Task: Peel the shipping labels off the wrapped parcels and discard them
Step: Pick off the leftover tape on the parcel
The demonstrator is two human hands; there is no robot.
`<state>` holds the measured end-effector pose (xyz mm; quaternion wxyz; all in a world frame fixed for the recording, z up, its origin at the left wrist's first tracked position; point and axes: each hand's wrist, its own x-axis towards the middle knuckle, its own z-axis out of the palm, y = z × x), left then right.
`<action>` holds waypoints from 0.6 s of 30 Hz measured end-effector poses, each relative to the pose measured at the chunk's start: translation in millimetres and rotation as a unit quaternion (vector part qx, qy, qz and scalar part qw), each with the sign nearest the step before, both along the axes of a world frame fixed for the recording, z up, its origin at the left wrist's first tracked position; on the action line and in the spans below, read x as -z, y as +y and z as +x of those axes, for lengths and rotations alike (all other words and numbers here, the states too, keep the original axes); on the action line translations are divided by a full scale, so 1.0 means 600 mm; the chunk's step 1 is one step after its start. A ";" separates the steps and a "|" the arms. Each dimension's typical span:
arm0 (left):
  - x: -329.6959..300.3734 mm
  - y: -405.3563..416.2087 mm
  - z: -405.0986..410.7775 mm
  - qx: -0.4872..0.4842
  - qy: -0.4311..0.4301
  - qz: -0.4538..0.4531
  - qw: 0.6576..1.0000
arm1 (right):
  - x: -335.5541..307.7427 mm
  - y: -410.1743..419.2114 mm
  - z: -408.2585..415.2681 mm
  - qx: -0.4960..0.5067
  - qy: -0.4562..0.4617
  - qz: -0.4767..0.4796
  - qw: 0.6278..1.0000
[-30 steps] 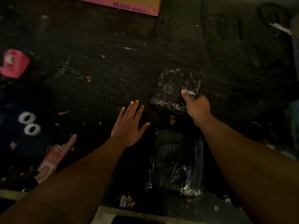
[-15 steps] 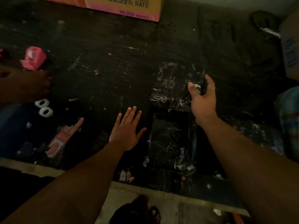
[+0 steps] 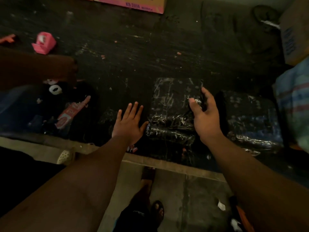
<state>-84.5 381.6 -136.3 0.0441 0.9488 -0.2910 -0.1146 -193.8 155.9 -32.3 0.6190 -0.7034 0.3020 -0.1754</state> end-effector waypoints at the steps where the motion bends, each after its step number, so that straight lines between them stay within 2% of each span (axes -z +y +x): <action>1: 0.000 0.001 -0.003 -0.002 -0.001 -0.002 1.000 | 0.001 0.007 -0.007 -0.001 0.003 -0.004 1.000; 7: -0.001 0.000 -0.006 -0.006 0.003 -0.003 1.000 | 0.009 0.032 -0.029 0.019 0.058 -0.033 0.998; 14: 0.003 0.002 -0.002 -0.003 0.006 0.011 1.000 | 0.016 0.032 -0.019 0.008 0.130 -0.124 0.984; 18: -0.006 0.001 -0.002 0.001 0.022 0.013 1.000 | 0.013 0.030 -0.014 -0.009 0.166 -0.140 0.976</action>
